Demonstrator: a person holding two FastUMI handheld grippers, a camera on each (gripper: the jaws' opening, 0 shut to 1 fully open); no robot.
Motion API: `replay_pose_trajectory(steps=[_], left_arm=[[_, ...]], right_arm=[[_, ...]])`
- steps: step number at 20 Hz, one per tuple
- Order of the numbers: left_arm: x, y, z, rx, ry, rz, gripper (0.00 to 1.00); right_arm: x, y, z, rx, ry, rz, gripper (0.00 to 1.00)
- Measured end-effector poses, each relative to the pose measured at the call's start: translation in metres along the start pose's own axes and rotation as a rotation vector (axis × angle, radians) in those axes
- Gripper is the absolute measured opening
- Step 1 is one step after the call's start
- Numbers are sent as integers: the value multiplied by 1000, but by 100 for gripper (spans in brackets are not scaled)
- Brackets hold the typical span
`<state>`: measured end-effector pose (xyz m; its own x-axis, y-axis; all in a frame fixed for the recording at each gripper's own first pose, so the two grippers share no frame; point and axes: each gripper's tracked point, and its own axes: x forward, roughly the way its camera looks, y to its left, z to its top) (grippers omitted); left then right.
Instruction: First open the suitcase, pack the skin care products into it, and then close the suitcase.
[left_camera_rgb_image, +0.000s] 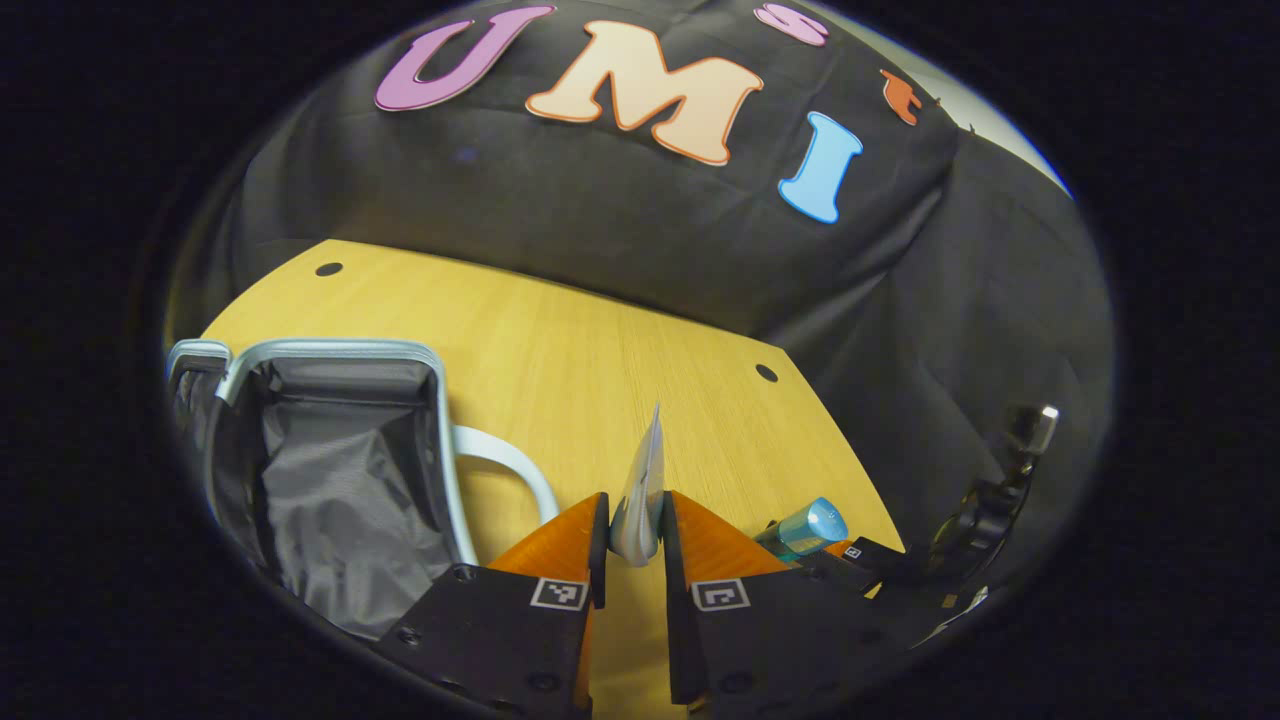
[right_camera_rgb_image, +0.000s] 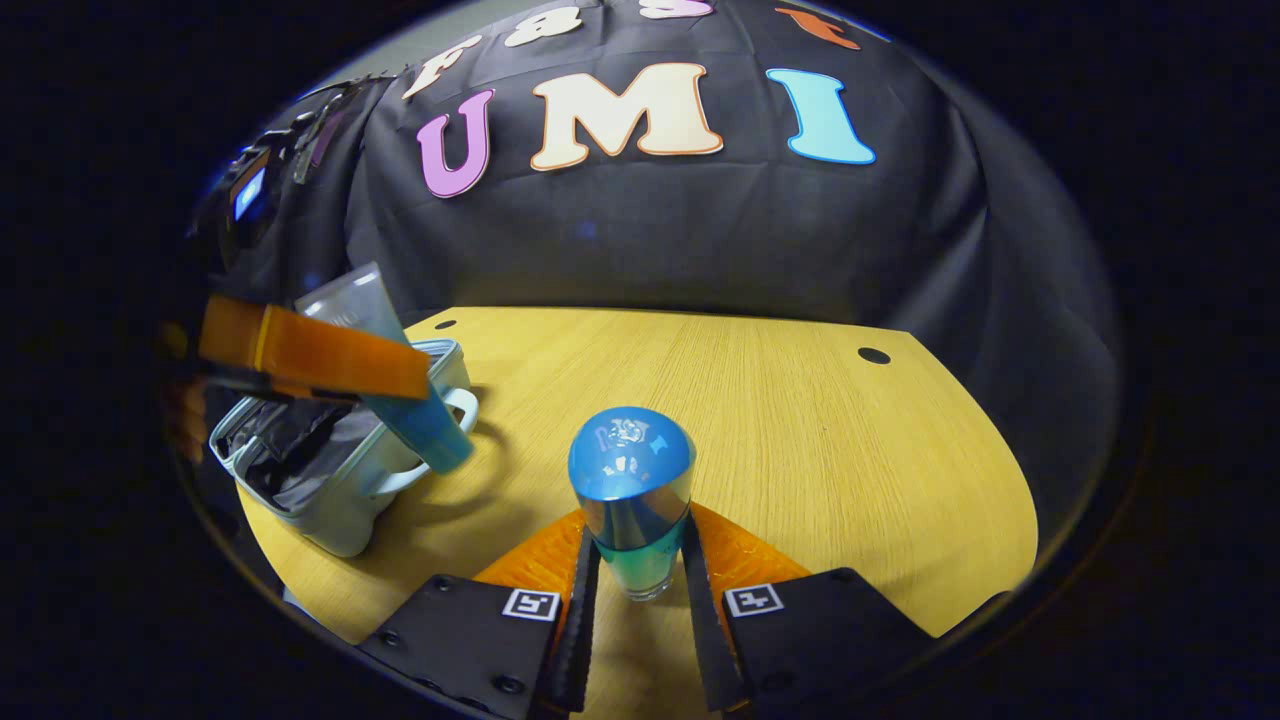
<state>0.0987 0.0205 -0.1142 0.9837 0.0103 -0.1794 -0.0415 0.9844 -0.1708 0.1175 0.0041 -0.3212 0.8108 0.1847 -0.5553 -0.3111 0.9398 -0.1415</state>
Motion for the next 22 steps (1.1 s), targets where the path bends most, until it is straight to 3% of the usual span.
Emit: replay_pose_trajectory(steps=[5,8,10,15,16,19,22], left_arm=[[-53,74,10,-3,37,145,23],[-77,130,-15,-6,146,256,23],[-86,157,-37,-5,237,291,23],[-92,185,-87,2,458,304,24],[-85,188,-81,7,421,292,24],[-79,192,-82,-26,460,264,24],[-79,198,-76,-55,459,259,34]], right_arm=[[-3,1,-1,32,28,-10,41],[-9,5,5,56,35,-8,40],[-15,10,14,58,32,-13,42],[-39,49,53,35,3,32,40],[-45,62,59,38,4,53,40],[-57,110,70,64,26,132,42],[-60,164,73,61,57,218,42]])
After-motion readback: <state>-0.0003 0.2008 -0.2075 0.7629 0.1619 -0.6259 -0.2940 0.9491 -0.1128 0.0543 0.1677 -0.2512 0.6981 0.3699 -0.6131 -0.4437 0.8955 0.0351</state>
